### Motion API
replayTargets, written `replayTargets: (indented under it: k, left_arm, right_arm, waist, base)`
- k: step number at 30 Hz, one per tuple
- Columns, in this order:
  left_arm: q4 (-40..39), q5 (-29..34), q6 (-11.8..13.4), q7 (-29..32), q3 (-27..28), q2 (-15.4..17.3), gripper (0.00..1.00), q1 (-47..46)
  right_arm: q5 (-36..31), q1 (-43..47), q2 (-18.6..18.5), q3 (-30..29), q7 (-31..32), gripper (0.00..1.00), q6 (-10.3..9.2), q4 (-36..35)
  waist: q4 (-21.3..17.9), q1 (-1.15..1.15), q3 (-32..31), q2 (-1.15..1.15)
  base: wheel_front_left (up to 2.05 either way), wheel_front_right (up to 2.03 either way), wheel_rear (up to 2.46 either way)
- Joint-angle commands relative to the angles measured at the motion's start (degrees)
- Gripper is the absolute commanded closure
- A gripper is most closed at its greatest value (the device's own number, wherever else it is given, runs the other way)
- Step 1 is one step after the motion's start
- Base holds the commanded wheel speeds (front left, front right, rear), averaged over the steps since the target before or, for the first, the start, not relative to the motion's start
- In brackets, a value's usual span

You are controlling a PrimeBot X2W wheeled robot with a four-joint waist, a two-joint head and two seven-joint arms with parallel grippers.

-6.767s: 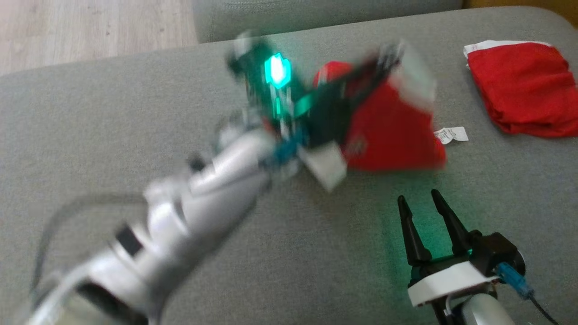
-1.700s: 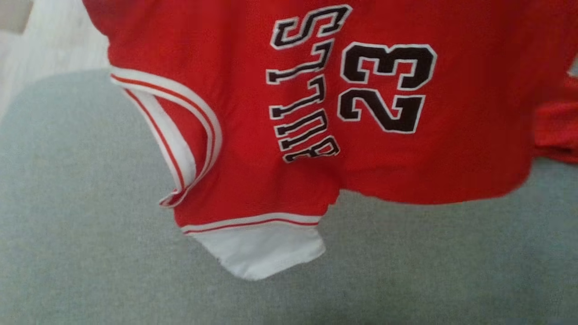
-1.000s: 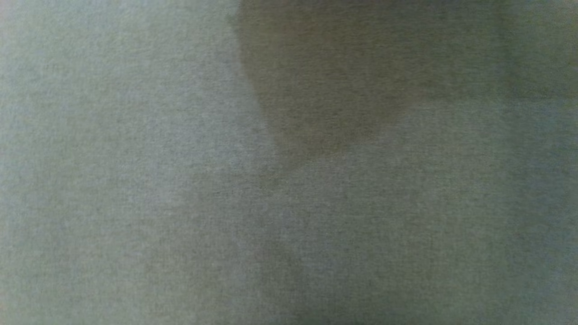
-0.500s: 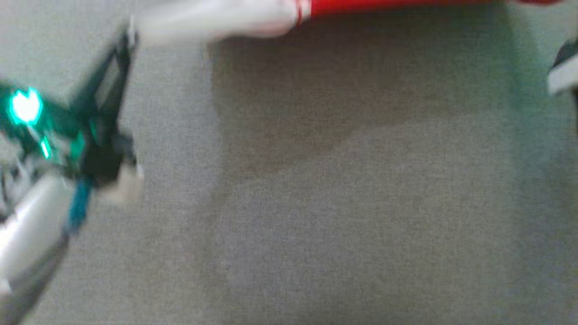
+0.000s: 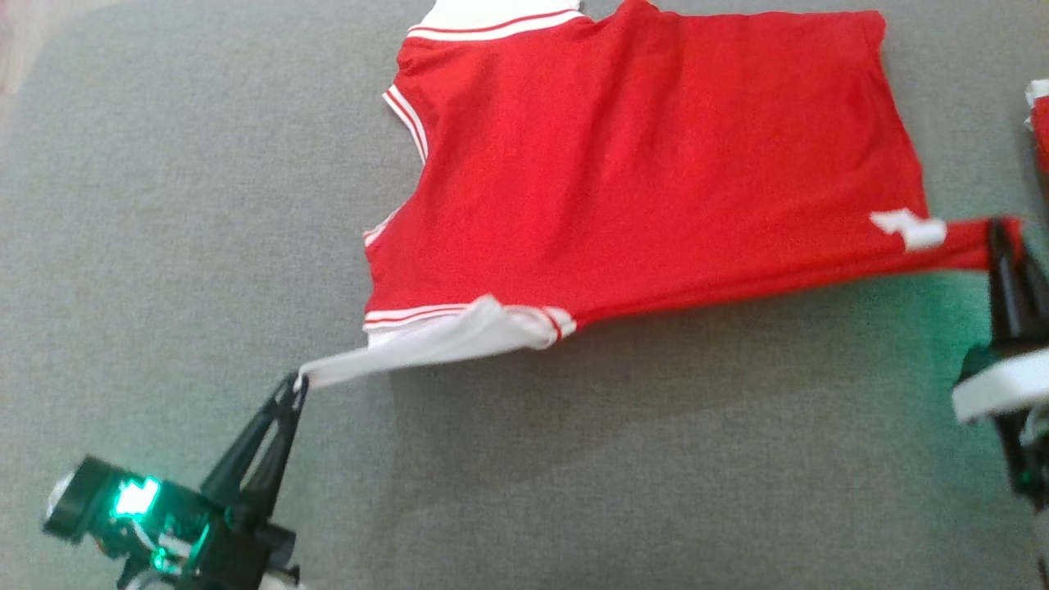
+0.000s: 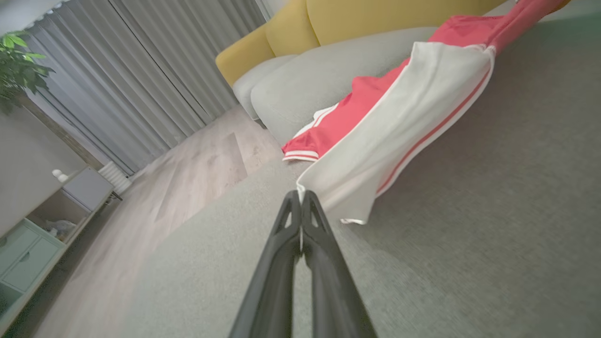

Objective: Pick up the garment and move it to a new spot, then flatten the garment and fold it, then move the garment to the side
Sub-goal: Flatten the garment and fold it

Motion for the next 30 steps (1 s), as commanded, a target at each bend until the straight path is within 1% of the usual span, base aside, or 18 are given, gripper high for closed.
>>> replayTargets:
  k: [1, 3, 6, 11, 12, 16, 22, 27, 30]
  left_arm:
    - [-1.42, -0.52, 0.71, 0.16, 2.62, 2.96, 1.00, -1.22]
    - [-1.75, -0.89, 0.56, 0.31, 2.02, 2.73, 1.00, -0.33]
    - [-1.23, -0.83, -0.38, 0.71, 1.21, 1.86, 1.00, -1.31]
    - [1.49, 0.97, -2.94, 0.77, 0.76, 0.55, 1.00, -7.63]
    - [2.73, 1.94, -4.01, 0.74, 0.98, 0.21, 1.00, -11.14]
    - [6.45, 3.03, -7.17, 0.55, 1.66, -0.15, 1.00, -18.63]
    - [14.15, 4.92, -12.75, 0.23, 0.80, -2.38, 1.00, -29.74]
    - [20.72, 7.62, -15.77, 0.02, -0.35, -4.02, 1.00, -38.02]
    - [24.26, 8.71, -16.77, -0.17, -0.82, -5.26, 1.00, -41.88]
  right_arm:
    - [-0.67, 0.99, -1.01, -0.36, -0.35, 1.00, -0.05, -2.15]
    - [-1.59, 3.29, 0.08, -1.14, -0.16, 1.00, -0.05, -3.96]
    - [-2.67, 4.36, 1.28, -1.88, 0.27, 1.00, -0.05, -5.38]
    - [-3.13, 1.83, 2.27, -2.11, 0.33, 1.00, -0.05, -4.08]
    - [-3.16, 0.24, 2.35, -2.21, 0.21, 1.00, -0.05, -2.85]
    - [-3.44, -2.81, 2.46, -1.72, -0.02, 1.00, -0.05, -0.86]
    - [-4.62, -7.56, 2.16, 0.22, -0.23, 1.00, -0.05, 1.80]
    - [-6.24, -11.70, 2.13, 2.84, -0.30, 1.00, -0.05, 3.84]
    - [-7.02, -14.04, 2.05, 3.86, -0.33, 1.00, -0.05, 4.93]
  waist:
    - [-0.03, 0.01, 0.18, 0.00]
    - [-0.18, 0.01, 0.57, 0.00]
    - [-0.42, 0.01, 1.22, 0.00]
    - [-0.73, 0.01, 2.32, 0.00]
    - [-0.69, 0.01, 2.88, 0.00]
    - [-0.64, 0.01, 4.29, 0.00]
    - [-1.10, 0.01, 7.18, 0.00]
    - [-1.77, 0.01, 9.64, 0.00]
    - [-2.04, 0.01, 10.72, 0.00]
  base:
    - [0.00, 0.00, 0.00]
    - [0.00, 0.00, 0.00]
    - [0.00, 0.00, 0.00]
    - [0.00, 0.00, 0.00]
    - [0.00, 0.00, 0.00]
    - [0.00, 0.00, 0.00]
    - [0.00, 0.00, 0.00]
    - [0.00, 0.00, 0.00]
    - [0.00, 0.00, 0.00]
